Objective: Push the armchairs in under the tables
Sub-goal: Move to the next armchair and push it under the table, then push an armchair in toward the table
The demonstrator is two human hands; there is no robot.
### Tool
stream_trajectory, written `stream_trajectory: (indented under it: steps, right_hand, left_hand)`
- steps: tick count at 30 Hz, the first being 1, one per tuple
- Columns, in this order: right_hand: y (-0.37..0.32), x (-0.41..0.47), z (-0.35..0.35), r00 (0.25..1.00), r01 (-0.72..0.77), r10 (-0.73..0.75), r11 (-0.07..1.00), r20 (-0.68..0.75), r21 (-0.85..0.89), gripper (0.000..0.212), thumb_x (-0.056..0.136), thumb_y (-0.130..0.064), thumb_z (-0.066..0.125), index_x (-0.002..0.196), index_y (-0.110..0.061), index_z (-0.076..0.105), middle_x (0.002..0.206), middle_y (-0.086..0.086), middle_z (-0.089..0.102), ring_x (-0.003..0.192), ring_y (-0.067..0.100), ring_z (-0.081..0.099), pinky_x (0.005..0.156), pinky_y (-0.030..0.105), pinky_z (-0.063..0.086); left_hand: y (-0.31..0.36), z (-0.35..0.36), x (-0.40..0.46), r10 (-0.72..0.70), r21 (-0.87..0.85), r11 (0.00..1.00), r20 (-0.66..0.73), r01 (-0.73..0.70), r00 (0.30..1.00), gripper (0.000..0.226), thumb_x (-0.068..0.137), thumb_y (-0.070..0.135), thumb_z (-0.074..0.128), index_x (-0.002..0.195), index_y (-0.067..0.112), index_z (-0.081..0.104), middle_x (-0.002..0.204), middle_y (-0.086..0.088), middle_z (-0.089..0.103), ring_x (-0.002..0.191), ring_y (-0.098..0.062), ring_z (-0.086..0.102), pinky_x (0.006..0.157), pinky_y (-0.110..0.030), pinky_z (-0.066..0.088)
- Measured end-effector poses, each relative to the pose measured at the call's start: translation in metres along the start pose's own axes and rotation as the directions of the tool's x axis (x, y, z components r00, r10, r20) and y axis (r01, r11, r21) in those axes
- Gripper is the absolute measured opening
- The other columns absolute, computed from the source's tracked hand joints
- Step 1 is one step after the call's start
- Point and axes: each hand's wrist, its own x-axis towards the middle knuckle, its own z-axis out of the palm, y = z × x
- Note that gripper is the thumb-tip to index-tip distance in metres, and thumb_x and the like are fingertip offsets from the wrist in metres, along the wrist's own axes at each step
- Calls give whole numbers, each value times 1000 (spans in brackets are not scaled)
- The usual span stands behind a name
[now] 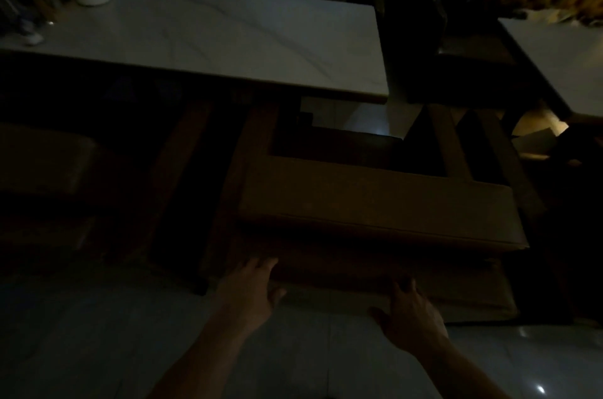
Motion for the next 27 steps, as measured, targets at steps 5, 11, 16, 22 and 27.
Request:
stream_trajectory:
  steps: [5, 11, 16, 22, 27]
  right_hand:
    - [-106, -20, 11, 995, 102, -101, 994, 21, -30, 63, 92, -57, 53, 145, -27, 40, 146, 2, 45, 129, 24, 52, 100, 36, 48]
    - [-264, -38, 29, 970, 236, -233, 971, 71, -29, 43, 92, -42, 50, 131, -26, 54, 134, 3, 57, 123, 27, 57, 95, 36, 49]
    - [-381, -47, 44, 918, 393, -392, 919, 70, -15, 43, 92, -46, 51, 133, -33, 53, 133, 4, 54, 120, 30, 57, 95, 38, 50]
    - [-490, -29, 54, 856, 515, -515, 857, 44, 15, 52, 92, -48, 55, 140, -30, 45, 134, 6, 51, 120, 29, 54, 98, 38, 46]
    - [-565, -3, 65, 818, 574, -574, 819, -41, -32, 70, 92, -48, 56, 151, -28, 26, 151, 8, 33, 135, 33, 40, 105, 44, 41]
  left_hand:
    - [-96, -37, -24, -33, -86, 996, -48, 29, 998, 60, 90, 62, 49, 143, 37, 38, 136, 5, 51, 123, -18, 49, 94, -32, 43]
    - [-241, -81, -63, -163, -136, 981, -173, 140, 971, 55, 90, 56, 54, 139, 35, 46, 133, 3, 56, 119, -20, 54, 93, -33, 45]
    - [-347, -105, -82, -284, -164, 954, -242, 250, 928, 59, 88, 51, 61, 141, 28, 47, 135, -4, 53, 123, -27, 49, 98, -39, 44]
    - [-430, -126, -76, -350, -145, 936, -281, 321, 894, 67, 86, 53, 62, 145, 29, 40, 141, -5, 47, 127, -29, 47, 97, -44, 44]
    - [-485, -140, -55, -337, -78, 942, -229, 328, 913, 76, 84, 59, 59, 149, 32, 32, 149, -3, 39, 133, -29, 41, 103, -43, 40]
